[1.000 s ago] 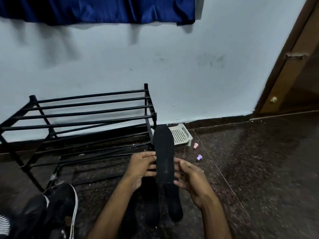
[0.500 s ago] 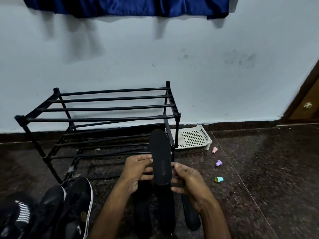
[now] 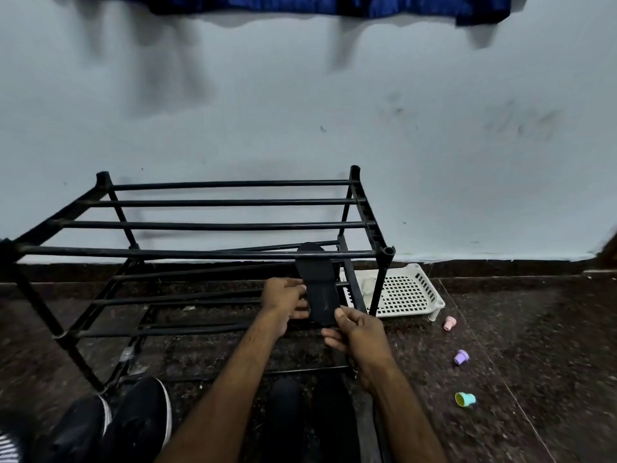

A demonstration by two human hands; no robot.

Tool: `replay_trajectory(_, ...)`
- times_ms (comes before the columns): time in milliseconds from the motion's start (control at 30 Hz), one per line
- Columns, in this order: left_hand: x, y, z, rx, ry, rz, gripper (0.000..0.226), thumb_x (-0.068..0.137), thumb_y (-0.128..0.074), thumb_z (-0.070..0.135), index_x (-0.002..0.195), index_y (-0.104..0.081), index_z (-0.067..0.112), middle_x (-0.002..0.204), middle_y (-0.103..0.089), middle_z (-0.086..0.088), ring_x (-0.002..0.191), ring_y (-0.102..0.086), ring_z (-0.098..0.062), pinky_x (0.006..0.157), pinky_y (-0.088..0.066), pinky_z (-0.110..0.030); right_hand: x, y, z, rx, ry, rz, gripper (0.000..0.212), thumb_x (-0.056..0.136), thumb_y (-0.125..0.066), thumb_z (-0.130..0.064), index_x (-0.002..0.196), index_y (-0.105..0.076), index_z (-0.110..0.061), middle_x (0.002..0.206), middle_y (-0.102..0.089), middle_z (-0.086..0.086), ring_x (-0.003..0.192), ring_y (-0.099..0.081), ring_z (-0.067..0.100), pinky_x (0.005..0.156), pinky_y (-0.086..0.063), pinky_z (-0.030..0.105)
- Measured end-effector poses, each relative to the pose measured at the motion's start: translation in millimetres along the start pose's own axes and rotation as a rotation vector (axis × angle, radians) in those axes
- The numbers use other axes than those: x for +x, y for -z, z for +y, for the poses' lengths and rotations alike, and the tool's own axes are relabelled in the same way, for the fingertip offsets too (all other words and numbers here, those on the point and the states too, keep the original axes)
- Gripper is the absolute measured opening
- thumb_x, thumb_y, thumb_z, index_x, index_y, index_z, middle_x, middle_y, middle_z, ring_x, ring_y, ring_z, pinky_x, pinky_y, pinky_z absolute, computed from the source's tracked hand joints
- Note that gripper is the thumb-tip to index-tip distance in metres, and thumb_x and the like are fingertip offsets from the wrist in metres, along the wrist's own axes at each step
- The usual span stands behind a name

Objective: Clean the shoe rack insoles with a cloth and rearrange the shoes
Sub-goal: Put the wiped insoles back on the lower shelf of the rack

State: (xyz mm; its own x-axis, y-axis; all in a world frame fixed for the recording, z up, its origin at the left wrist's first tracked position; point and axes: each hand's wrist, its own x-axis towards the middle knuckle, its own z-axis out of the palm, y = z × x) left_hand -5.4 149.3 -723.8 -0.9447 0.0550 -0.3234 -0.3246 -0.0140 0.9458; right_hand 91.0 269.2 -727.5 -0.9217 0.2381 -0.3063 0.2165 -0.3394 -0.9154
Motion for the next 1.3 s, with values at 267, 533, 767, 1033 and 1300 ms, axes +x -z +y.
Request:
replay_trajectory(267,42.0,-4.2,-15.8,0.153,-0.026,0.027,0.010,0.097,-0.057,0.008,0.101,-0.065,0.011,0.082,-0.068,-0.009,0.059,-0.062,-0.019,0.037,-0.047,-0.022,42.7,1.7,17.8,0.016,-0.002,0.070,0.009,0.099,-0.055,-0.008,0.106,-0.057,-0.003,0.085,-0.068,0.014,0.054,-0.068,0.012,0.053,-0.057,0.021)
replay_trajectory(533,44.7,-1.7,-29.2,0.191,-0.049,0.015,0.019,0.097,-0.053,0.002,0.110,-0.064,0.010,0.082,-0.069,-0.008,0.053,-0.060,-0.016,0.038,-0.044,-0.020,50.3,3.7,36.0,-0.128,0.067,0.156,0.018,0.096,-0.060,-0.010,0.109,-0.059,0.002,0.065,-0.070,0.013,0.051,-0.067,0.013,0.048,-0.055,0.022)
replay_trajectory(767,29.4,12.8,-36.2,0.290,-0.193,0.179,0.018,0.095,-0.057,0.005,0.108,-0.069,0.006,0.089,-0.071,-0.008,0.056,-0.062,-0.014,0.044,-0.052,-0.025,28.8,10.6,46.9,-0.218,0.249,0.281,0.023,0.094,-0.064,-0.013,0.116,-0.059,-0.014,0.065,-0.070,0.014,0.049,-0.065,0.022,0.048,-0.055,0.031)
replay_trajectory(1033,-51.8,-19.1,-92.9,0.191,-0.466,0.491,0.022,0.084,-0.054,0.012,0.080,-0.064,0.032,0.080,-0.070,0.001,0.073,-0.067,-0.024,0.071,-0.056,-0.036,-34.5,87.3,88.5,-0.093,0.154,0.545,0.022,0.090,-0.059,0.005,0.080,-0.067,-0.013,0.056,-0.066,-0.003,0.046,-0.056,0.005,0.043,-0.045,0.021)
replay_trajectory(1300,-114.6,-95.2,-217.0,0.764,-0.037,-0.024,0.017,0.091,-0.058,0.015,0.098,-0.073,0.017,0.103,-0.074,-0.010,0.099,-0.067,-0.032,0.082,-0.053,-0.037,-98.2,196.8,177.7,-0.258,-0.266,0.737,0.046,0.094,-0.064,-0.034,0.061,-0.069,-0.002,0.050,-0.059,0.013,0.036,-0.053,0.016,0.035,-0.036,0.019)
